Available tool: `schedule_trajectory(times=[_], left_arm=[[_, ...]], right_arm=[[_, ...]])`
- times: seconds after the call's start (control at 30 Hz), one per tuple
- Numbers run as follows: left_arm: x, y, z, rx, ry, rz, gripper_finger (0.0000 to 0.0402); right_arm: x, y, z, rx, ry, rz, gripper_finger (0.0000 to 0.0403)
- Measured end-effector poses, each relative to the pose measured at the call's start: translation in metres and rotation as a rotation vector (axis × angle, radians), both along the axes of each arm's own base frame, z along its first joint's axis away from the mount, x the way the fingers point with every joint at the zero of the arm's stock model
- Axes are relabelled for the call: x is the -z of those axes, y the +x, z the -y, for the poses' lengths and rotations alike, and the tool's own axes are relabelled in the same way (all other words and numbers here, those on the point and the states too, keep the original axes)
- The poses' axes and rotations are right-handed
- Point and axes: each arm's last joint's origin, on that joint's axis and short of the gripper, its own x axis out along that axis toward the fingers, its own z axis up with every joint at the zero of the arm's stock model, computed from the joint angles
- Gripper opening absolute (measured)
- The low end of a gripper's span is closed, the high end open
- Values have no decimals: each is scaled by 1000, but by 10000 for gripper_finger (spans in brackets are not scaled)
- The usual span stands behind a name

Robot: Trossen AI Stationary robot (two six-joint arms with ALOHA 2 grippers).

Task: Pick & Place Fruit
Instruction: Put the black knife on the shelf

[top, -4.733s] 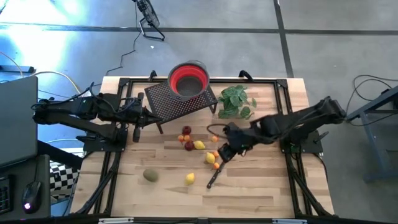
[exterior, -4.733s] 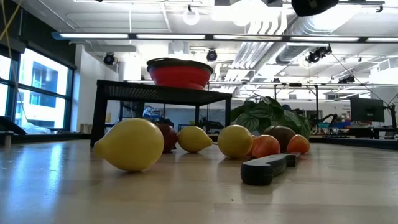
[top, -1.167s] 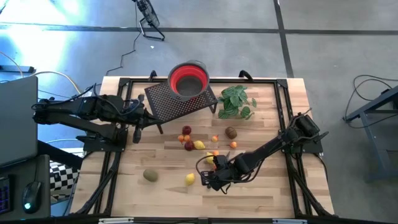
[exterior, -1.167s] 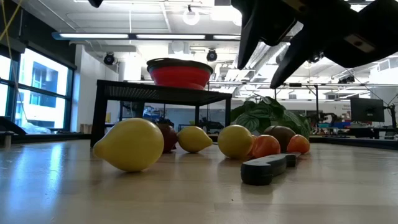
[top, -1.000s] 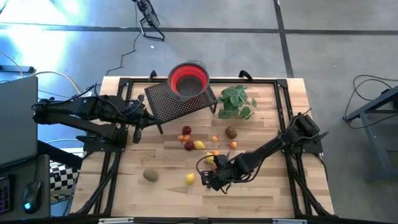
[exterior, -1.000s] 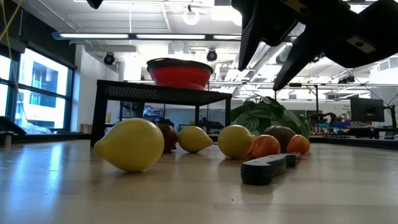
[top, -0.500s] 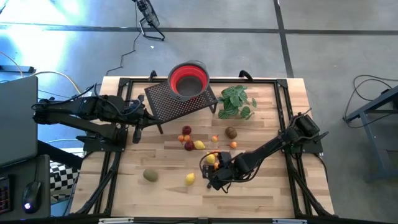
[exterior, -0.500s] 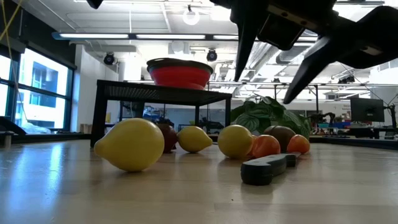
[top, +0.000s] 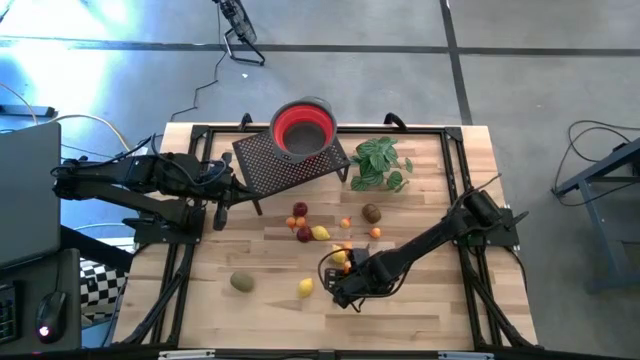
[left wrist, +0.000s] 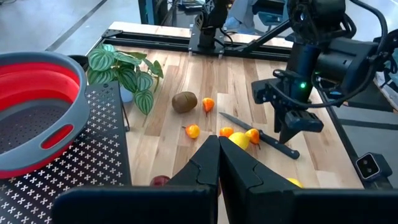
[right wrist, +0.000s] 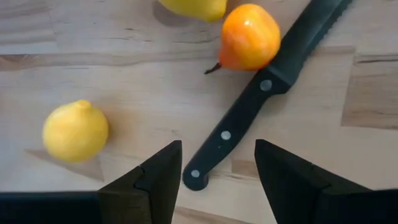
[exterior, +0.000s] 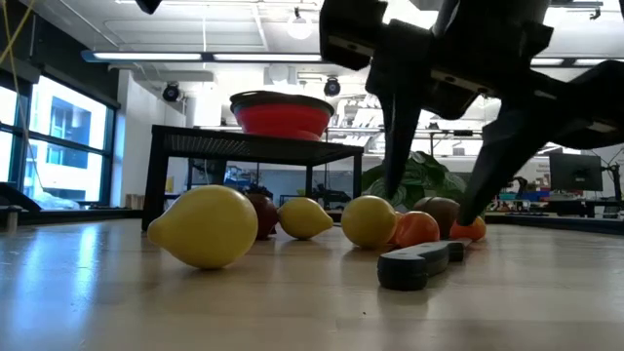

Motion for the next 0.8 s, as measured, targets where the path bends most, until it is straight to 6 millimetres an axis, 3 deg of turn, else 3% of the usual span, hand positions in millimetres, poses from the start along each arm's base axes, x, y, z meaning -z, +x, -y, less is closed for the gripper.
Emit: schedule_trajectory(times=[0.57,0.8], left_arm=[[0,0,0,0,0,-2,0],[0,0,0,0,0,-3,0]], right_arm=[[5,-3,2,3,-25,-49,189],[17,0,4,4,-24,-83,189]])
